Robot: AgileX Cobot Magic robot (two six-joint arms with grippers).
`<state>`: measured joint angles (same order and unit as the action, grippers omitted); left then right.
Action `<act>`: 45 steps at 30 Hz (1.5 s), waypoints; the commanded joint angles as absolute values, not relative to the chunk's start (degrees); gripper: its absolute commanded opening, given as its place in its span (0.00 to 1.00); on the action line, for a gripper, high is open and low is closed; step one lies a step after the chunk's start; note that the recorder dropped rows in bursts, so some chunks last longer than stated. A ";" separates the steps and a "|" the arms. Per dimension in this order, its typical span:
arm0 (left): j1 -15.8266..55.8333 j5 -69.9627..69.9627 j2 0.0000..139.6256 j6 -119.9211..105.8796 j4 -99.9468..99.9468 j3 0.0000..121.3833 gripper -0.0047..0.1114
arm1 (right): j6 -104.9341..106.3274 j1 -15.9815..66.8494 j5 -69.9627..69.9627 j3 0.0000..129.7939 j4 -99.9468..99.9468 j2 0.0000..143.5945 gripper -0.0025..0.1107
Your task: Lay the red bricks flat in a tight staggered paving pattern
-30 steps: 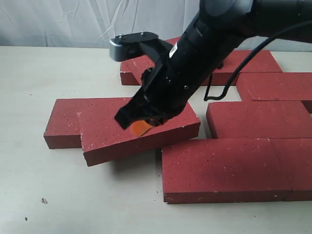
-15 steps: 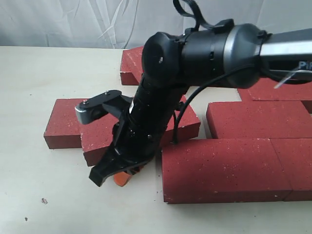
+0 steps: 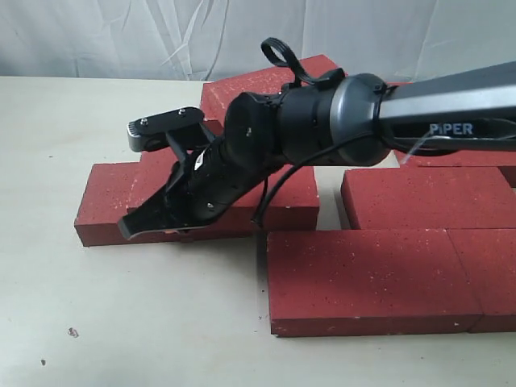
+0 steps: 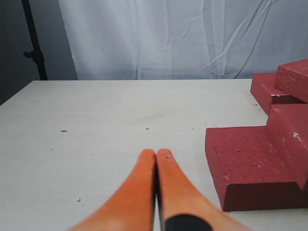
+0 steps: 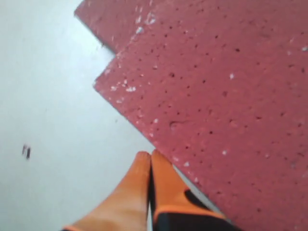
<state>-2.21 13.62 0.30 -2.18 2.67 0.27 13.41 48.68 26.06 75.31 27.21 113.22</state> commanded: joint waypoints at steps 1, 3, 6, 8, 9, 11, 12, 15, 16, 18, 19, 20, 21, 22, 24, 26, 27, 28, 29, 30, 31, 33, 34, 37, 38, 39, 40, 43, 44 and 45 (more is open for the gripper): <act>-2.41 13.69 0.00 -1.84 2.31 0.00 0.04 | 12.75 48.62 18.58 75.09 27.42 115.17 0.02; -2.41 13.69 0.00 -1.84 2.31 0.00 0.04 | 12.75 48.62 17.80 75.09 27.56 115.81 0.02; -2.41 13.69 0.00 -1.84 2.31 0.00 0.04 | 12.75 48.62 17.69 75.09 27.44 116.51 0.02; -2.41 13.69 0.00 -1.84 2.31 0.00 0.04 | 12.75 48.62 17.69 75.09 27.44 116.51 0.02; -2.41 13.69 0.00 -1.84 2.31 0.00 0.04 | 12.75 48.62 17.60 75.09 27.44 116.22 0.02; -2.41 13.69 0.00 -1.84 2.31 0.00 0.04 | 12.75 48.62 17.56 75.09 27.21 115.60 0.02; -2.41 13.69 0.00 -1.84 2.31 0.00 0.04 | 12.75 48.62 17.56 75.09 26.93 115.28 0.02; -2.41 13.69 0.00 -1.84 2.31 0.00 0.04 | 12.58 48.62 18.86 75.09 23.39 114.46 0.02; -2.41 13.69 0.00 -1.84 2.31 0.00 0.04 | 11.47 48.62 19.59 75.09 20.91 114.42 0.02; -2.41 13.69 0.00 -1.84 2.31 0.00 0.04 | 7.55 48.37 20.97 75.09 15.58 114.31 0.02; -2.41 13.69 0.00 -1.84 2.31 0.00 0.04 | 5.00 48.03 21.70 75.09 12.16 114.31 0.02; -2.41 13.69 0.00 -1.84 2.31 0.00 0.04 | 2.82 47.88 22.13 75.09 9.44 114.31 0.02; -2.41 13.69 0.00 -1.84 2.31 0.00 0.04 | 0.00 47.44 22.69 75.09 5.78 114.31 0.02; -2.41 13.69 0.00 -1.84 2.31 0.00 0.04 | -2.08 47.19 23.21 75.09 3.27 114.31 0.02; -2.41 13.69 0.00 -1.84 2.31 0.00 0.04 | -5.43 46.39 24.43 75.09 -1.50 114.31 0.02; -2.41 13.69 0.00 -1.84 2.31 0.00 0.04 | -7.18 45.78 26.12 75.09 -3.85 114.31 0.02; -2.41 13.69 0.00 -1.84 2.31 0.00 0.04 | -7.33 45.61 26.94 75.09 -3.99 114.31 0.02; -2.41 13.69 0.00 -1.84 2.31 0.00 0.04 | -7.33 45.44 27.70 75.09 -3.99 114.31 0.02; -2.41 13.69 0.00 -1.84 2.31 0.00 0.04 | -7.33 45.35 28.15 75.09 -3.77 114.31 0.02; -2.41 13.69 0.00 -1.84 2.31 0.00 0.04 | -7.33 45.35 28.27 75.09 -3.15 114.31 0.02; -2.41 13.69 0.00 -1.84 2.31 0.00 0.04 | -7.33 45.35 28.35 75.09 -1.90 114.31 0.02; -2.41 13.69 0.00 -1.84 2.31 0.00 0.04 | -7.19 46.04 27.74 75.09 1.78 114.31 0.02; -2.41 13.69 0.00 -1.84 2.31 0.00 0.04 | -6.80 46.74 27.08 75.09 3.42 114.31 0.02; -2.41 13.69 0.00 -1.84 2.31 0.00 0.04 | -3.07 49.78 24.06 75.09 7.56 114.31 0.02; -2.41 13.69 0.00 -1.84 2.31 0.00 0.04 | -2.68 50.85 23.05 75.09 8.23 114.31 0.02; -2.41 13.69 0.00 -1.84 2.31 0.00 0.04 | -2.68 51.62 21.96 75.39 8.34 114.31 0.02; -2.41 13.69 0.00 -1.84 2.31 0.00 0.04 | -2.68 52.61 21.27 75.97 8.46 114.43 0.02; -2.41 13.69 0.00 -1.84 2.31 0.00 0.04 | -2.68 53.77 21.34 79.80 8.46 114.51 0.02; -2.41 13.69 0.00 -1.84 2.31 0.00 0.04 | -2.68 53.76 21.68 81.11 8.46 114.51 0.02; -2.41 13.69 0.00 -1.84 2.31 0.00 0.04 | -2.68 53.76 22.30 82.62 8.46 114.57 0.02</act>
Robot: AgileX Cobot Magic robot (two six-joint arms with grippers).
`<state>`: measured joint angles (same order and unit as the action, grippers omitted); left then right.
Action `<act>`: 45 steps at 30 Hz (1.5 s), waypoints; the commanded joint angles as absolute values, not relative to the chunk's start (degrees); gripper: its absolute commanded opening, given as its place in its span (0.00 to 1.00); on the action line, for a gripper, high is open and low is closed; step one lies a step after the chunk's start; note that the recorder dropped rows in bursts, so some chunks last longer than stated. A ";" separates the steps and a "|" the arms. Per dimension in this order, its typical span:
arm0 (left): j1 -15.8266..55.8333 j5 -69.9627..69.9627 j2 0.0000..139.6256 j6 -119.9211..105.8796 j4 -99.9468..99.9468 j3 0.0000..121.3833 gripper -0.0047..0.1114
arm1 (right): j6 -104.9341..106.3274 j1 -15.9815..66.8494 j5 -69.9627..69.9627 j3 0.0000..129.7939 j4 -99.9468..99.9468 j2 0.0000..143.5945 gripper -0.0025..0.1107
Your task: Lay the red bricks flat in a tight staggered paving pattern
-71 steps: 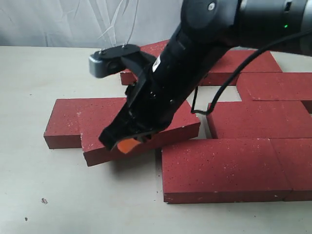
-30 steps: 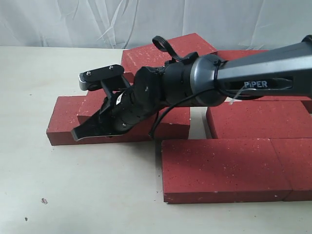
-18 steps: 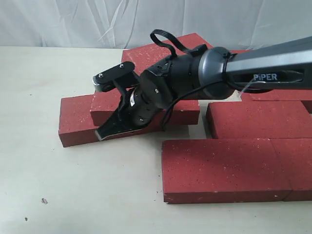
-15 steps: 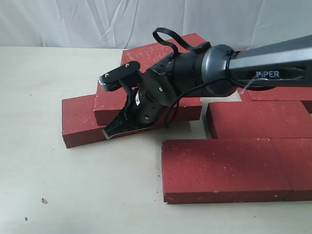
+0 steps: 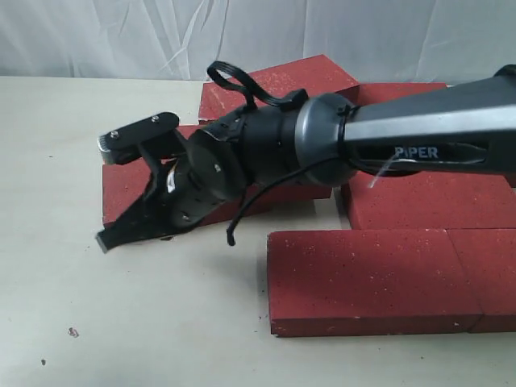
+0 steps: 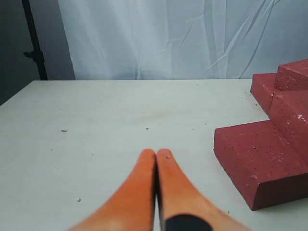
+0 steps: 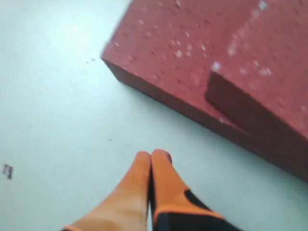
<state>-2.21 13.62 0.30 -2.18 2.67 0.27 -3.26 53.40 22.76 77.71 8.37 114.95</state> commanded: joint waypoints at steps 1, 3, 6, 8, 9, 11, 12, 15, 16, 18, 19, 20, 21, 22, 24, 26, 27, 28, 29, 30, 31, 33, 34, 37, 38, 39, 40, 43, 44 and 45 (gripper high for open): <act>-2.41 13.69 0.00 -1.84 2.31 0.00 0.04 | -2.68 53.76 23.75 85.05 8.46 114.91 0.02; -2.41 13.69 0.00 -1.84 2.31 0.00 0.04 | -2.68 53.65 26.82 89.07 7.58 116.36 0.02; -2.41 13.69 0.00 -1.84 2.31 0.00 0.04 | -2.68 53.65 32.29 95.97 5.26 119.89 0.02; -2.41 13.69 0.00 -1.84 2.31 0.00 0.04 | -2.68 53.65 35.68 100.26 3.20 122.84 0.02; -2.41 13.69 0.00 -1.84 2.31 0.00 0.04 | -2.68 53.65 37.25 102.61 2.06 124.53 0.02; -2.41 13.69 0.00 -1.84 2.31 0.00 0.04 | -2.68 53.65 39.37 106.52 -0.91 127.90 0.02; -2.41 13.69 0.00 -1.84 2.31 0.00 0.04 | -2.68 53.65 40.49 108.55 -2.02 129.51 0.02; -2.41 13.69 0.00 -1.84 2.31 0.00 0.04 | -2.68 53.65 43.17 113.06 -4.61 133.40 0.02; -2.41 13.69 0.00 -1.84 2.31 0.00 0.04 | -2.68 53.65 43.89 114.25 -5.55 134.48 0.02; -2.41 13.69 0.00 -1.84 2.31 0.00 0.04 | -2.68 53.65 44.72 116.00 -6.46 135.97 0.02; -2.41 13.69 0.00 -1.84 2.31 0.00 0.04 | -2.68 53.65 44.81 116.47 -6.56 136.55 0.02; -2.41 13.69 0.00 -1.84 2.31 0.00 0.04 | -2.68 53.65 44.81 116.96 -6.56 137.22 0.02; -2.41 13.69 0.00 -1.84 2.31 0.00 0.04 | -2.68 53.65 44.81 117.20 -6.25 137.53 0.02; -2.41 13.69 0.00 -1.84 2.31 0.00 0.04 | -2.68 53.65 44.81 117.21 -5.57 137.89 0.02; -2.41 13.69 0.00 -1.84 2.31 0.00 0.04 | 0.76 54.82 44.81 117.21 -1.28 138.29 0.02; -2.41 13.69 0.00 -1.84 2.31 0.00 0.04 | 2.54 56.10 44.81 117.21 1.97 138.41 0.02; -2.41 13.69 0.00 -1.84 2.31 0.00 0.04 | 3.13 56.72 44.81 117.21 3.37 138.41 0.02; -2.41 13.69 0.00 -1.84 2.31 0.00 0.04 | 3.15 57.32 44.81 117.21 4.65 138.41 0.02; -2.41 13.69 0.00 -1.84 2.31 0.00 0.04 | 3.38 58.29 44.67 117.30 7.24 138.41 0.02; -2.41 13.69 0.00 -1.84 2.31 0.00 0.04 | 4.21 58.73 44.67 117.45 8.99 138.41 0.02; -2.41 13.69 0.00 -1.84 2.31 0.00 0.04 | 5.89 59.40 44.67 117.57 12.54 138.41 0.02; -2.41 13.69 0.00 -1.84 2.31 0.00 0.04 | 7.52 59.74 45.26 118.19 17.13 138.41 0.02; -2.41 13.69 0.00 -1.84 2.31 0.00 0.04 | 7.62 60.02 45.70 119.27 18.78 138.28 0.02; -2.41 13.69 0.00 -1.84 2.31 0.00 0.04 | 7.62 60.00 47.87 123.30 19.23 136.82 0.02; -2.41 13.69 0.00 -1.84 2.31 0.00 0.04 | 7.62 59.76 48.62 124.94 17.36 135.64 0.02; -2.41 13.69 0.00 -1.84 2.31 0.00 0.04 | 7.62 59.47 49.64 126.25 15.90 134.91 0.02; -2.41 13.69 0.00 -1.84 2.31 0.00 0.04 | 6.83 58.80 51.47 128.06 14.03 134.21 0.02; -2.41 13.69 0.00 -1.84 2.31 0.00 0.04 | 4.60 55.10 52.31 129.42 14.58 133.33 0.02; -2.41 13.69 0.00 -1.84 2.31 0.00 0.04 | 4.48 54.13 52.31 129.42 15.78 133.47 0.02; -2.41 13.69 0.00 -1.84 2.31 0.00 0.04 | 4.48 52.53 53.12 129.42 18.05 133.94 0.02</act>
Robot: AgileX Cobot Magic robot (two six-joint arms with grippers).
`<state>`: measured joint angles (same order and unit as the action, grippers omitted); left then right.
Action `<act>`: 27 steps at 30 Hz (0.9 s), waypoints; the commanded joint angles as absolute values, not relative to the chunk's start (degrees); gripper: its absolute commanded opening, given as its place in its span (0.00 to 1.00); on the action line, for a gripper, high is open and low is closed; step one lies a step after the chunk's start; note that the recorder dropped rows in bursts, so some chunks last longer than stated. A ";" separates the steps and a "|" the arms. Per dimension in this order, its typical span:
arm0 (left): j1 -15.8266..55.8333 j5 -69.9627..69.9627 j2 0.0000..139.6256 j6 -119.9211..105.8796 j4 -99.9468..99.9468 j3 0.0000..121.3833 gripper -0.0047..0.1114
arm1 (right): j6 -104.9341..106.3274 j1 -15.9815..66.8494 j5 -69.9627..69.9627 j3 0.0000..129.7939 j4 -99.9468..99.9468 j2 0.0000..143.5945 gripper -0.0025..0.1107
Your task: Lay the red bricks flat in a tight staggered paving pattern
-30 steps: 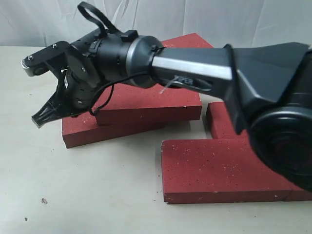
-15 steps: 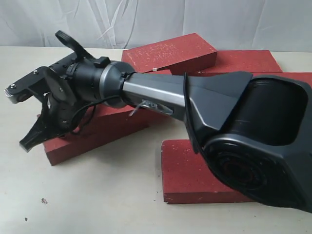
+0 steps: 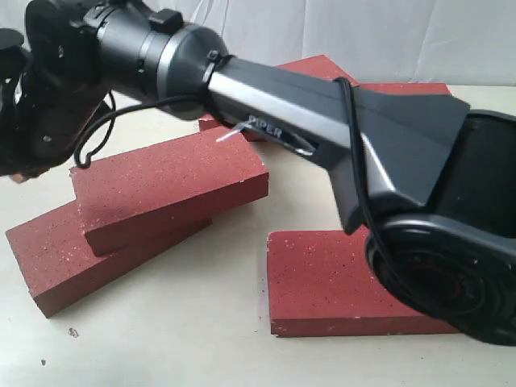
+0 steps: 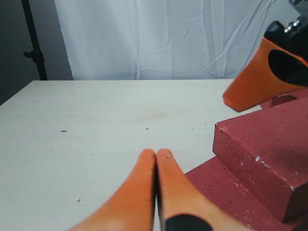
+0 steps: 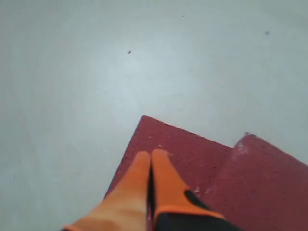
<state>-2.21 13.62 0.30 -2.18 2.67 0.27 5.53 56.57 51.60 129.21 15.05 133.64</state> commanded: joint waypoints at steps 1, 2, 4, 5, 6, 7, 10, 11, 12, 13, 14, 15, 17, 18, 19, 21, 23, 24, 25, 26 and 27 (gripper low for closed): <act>-2.41 13.69 0.00 -1.84 2.31 0.00 0.04 | 4.48 51.96 53.90 129.42 18.73 134.17 0.02; -2.41 13.69 0.00 -1.84 2.31 0.00 0.04 | 4.48 51.73 55.19 129.42 18.63 134.62 0.02; -2.41 13.69 0.00 -1.84 2.31 0.00 0.04 | 4.48 51.73 55.94 129.31 18.68 135.61 0.02; -2.41 13.69 0.00 -1.84 2.31 0.00 0.04 | 4.48 51.73 55.94 129.31 18.68 135.88 0.02; -2.41 13.69 0.00 -1.84 2.31 0.00 0.04 | 4.48 51.73 55.94 129.31 18.82 136.27 0.02; -2.41 13.69 0.00 -1.84 2.31 0.00 0.04 | 4.48 51.73 55.94 129.31 18.84 136.56 0.02; -2.41 13.69 0.00 -1.84 2.31 0.00 0.04 | 4.48 51.73 55.94 129.31 18.95 137.45 0.02; -2.41 13.69 0.00 -1.84 2.31 0.00 0.04 | 4.48 51.73 56.07 129.31 19.22 137.57 0.02; -2.41 13.69 0.00 -1.84 2.31 0.00 0.04 | 4.48 51.73 56.33 129.31 19.60 137.72 0.02; -2.41 13.69 0.00 -1.84 2.31 0.00 0.04 | 4.48 51.73 56.62 129.31 20.28 137.72 0.02; -2.41 13.69 0.00 -1.84 2.31 0.00 0.04 | 4.48 51.73 56.74 129.31 21.30 137.72 0.02; -2.41 13.69 0.00 -1.84 2.31 0.00 0.04 | 4.48 51.86 56.97 129.31 22.56 137.72 0.02; -2.41 13.69 0.00 -1.84 2.31 0.00 0.04 | 4.48 52.32 57.23 129.31 24.43 137.72 0.02; -2.41 13.69 0.00 -1.84 2.31 0.00 0.04 | 4.48 52.67 57.23 129.31 23.95 137.97 0.02; -2.41 13.69 0.00 -1.84 2.31 0.00 0.04 | 4.48 53.04 57.23 129.31 23.37 138.12 0.02; -2.41 13.69 0.00 -1.84 2.31 0.00 0.04 | 4.48 53.24 57.23 129.31 20.95 138.74 0.02; -2.41 13.69 0.00 -1.84 2.31 0.00 0.04 | 4.32 53.24 57.23 129.31 18.37 139.40 0.02; -2.41 13.69 0.00 -1.84 2.31 0.00 0.04 | 3.33 53.24 57.23 129.31 16.38 139.54 0.02; -2.41 13.69 0.00 -1.84 2.31 0.00 0.04 | 1.48 53.24 57.23 129.31 14.19 139.54 0.02; -2.41 13.69 0.00 -1.84 2.31 0.00 0.04 | -1.17 53.24 57.23 129.31 10.84 139.54 0.02; -2.41 13.69 0.00 -1.84 2.31 0.00 0.04 | -3.20 53.24 57.23 129.31 7.86 139.54 0.02</act>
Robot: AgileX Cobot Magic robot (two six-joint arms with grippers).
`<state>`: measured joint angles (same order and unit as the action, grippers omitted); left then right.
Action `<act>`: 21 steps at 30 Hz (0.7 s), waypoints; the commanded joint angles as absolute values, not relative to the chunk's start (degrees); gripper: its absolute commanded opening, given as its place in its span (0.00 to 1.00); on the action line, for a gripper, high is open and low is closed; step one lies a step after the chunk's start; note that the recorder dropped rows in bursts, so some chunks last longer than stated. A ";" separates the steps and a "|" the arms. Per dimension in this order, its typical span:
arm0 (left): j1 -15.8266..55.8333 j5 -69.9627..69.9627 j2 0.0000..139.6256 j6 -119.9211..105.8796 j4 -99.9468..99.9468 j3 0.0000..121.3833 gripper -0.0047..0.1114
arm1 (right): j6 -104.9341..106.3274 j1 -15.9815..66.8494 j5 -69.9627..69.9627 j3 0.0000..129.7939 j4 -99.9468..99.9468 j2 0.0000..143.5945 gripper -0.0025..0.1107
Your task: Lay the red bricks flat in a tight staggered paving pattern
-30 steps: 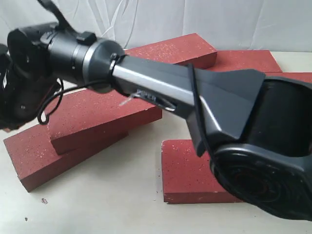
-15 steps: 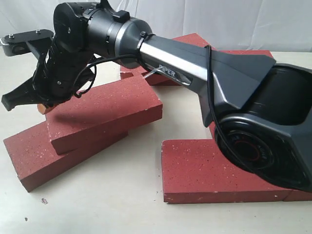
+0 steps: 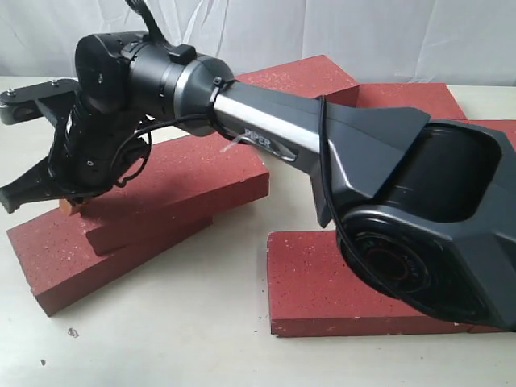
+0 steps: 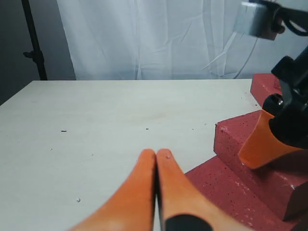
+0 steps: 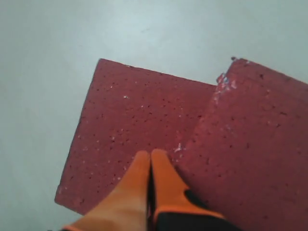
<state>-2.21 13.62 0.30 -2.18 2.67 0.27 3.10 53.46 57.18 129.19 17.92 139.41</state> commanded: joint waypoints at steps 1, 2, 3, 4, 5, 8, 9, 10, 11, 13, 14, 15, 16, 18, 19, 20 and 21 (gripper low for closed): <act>-2.41 13.69 0.00 -1.84 2.31 0.00 0.04 | -4.37 53.24 57.23 129.31 5.51 139.54 0.02; -2.41 13.69 0.00 -1.84 2.31 0.00 0.04 | -5.44 53.24 57.64 129.31 3.56 139.54 0.02; -2.41 13.69 0.00 -1.84 2.31 0.00 0.04 | -6.52 53.24 58.18 129.31 1.49 139.54 0.02; -2.41 13.69 0.00 -1.84 2.31 0.00 0.04 | -7.61 53.24 58.85 129.31 0.00 139.54 0.02; -2.41 13.69 0.00 -1.84 2.31 0.00 0.04 | -8.65 53.24 59.37 129.31 -1.43 139.54 0.02; -2.41 13.69 0.00 -1.84 2.31 0.00 0.04 | -9.31 53.24 59.67 129.31 -3.43 139.27 0.02; -2.41 13.69 0.00 -1.84 2.31 0.00 0.04 | -9.31 53.24 59.67 129.31 -3.85 139.03 0.02; -2.41 13.69 0.00 -1.84 2.31 0.00 0.04 | -9.94 53.24 59.67 129.31 -4.85 138.62 0.02; -2.41 13.69 0.00 -1.84 2.31 0.00 0.04 | -11.07 53.24 59.90 129.31 -6.47 138.21 0.02; -2.41 13.69 0.00 -1.84 2.31 0.00 0.04 | -12.43 53.24 60.69 129.31 -10.90 137.22 0.02; -2.41 13.69 0.00 -1.84 2.31 0.00 0.04 | -12.54 53.24 61.41 129.31 -12.75 136.53 0.02; -2.41 13.69 0.00 -1.84 2.31 0.00 0.04 | -12.57 53.24 62.39 129.42 -13.97 136.14 0.02; -2.41 13.69 0.00 -1.84 2.31 0.00 0.04 | -12.66 53.24 63.25 129.42 -15.20 135.40 0.02; -2.41 13.69 0.00 -1.84 2.31 0.00 0.04 | -12.66 53.24 64.69 129.42 -16.98 134.22 0.02; -2.41 13.69 0.00 -1.84 2.31 0.00 0.04 | -12.66 53.24 65.44 129.42 -17.96 133.56 0.02; -2.41 13.69 0.00 -1.84 2.31 0.00 0.04 | -12.66 53.24 66.17 129.42 -19.11 132.99 0.02; -2.41 13.69 0.00 -1.84 2.31 0.00 0.04 | -12.66 53.24 66.85 129.42 -20.37 132.49 0.02</act>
<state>-2.21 13.62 0.30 -2.18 2.67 0.27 -12.48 53.49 64.74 129.33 -16.46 134.73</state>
